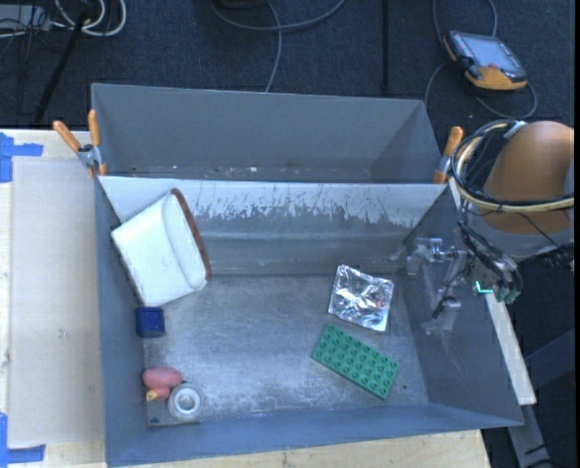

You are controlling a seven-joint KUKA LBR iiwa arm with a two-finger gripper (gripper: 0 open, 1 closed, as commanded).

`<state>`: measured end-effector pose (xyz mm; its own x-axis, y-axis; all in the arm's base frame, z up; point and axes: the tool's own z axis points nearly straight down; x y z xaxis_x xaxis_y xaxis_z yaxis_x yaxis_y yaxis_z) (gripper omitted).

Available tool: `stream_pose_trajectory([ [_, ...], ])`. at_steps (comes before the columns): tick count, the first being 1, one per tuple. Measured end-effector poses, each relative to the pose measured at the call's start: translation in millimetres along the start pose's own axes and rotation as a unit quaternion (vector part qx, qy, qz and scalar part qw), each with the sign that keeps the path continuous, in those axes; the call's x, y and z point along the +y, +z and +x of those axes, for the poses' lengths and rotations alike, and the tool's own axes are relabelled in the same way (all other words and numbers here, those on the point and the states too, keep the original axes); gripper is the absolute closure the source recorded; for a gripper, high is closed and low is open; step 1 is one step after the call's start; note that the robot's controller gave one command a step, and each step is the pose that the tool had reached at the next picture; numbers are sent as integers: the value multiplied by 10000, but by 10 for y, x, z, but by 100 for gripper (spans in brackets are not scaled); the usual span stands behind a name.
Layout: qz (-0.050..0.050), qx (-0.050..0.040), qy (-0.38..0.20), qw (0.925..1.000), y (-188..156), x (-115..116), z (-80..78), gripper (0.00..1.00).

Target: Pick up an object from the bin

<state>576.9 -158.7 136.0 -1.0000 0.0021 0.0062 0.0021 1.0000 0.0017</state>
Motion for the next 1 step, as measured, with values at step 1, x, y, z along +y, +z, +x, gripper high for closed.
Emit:
stream_pose_trajectory([
  [1,17,-59,-2215,9751,666,629,886,0],
])
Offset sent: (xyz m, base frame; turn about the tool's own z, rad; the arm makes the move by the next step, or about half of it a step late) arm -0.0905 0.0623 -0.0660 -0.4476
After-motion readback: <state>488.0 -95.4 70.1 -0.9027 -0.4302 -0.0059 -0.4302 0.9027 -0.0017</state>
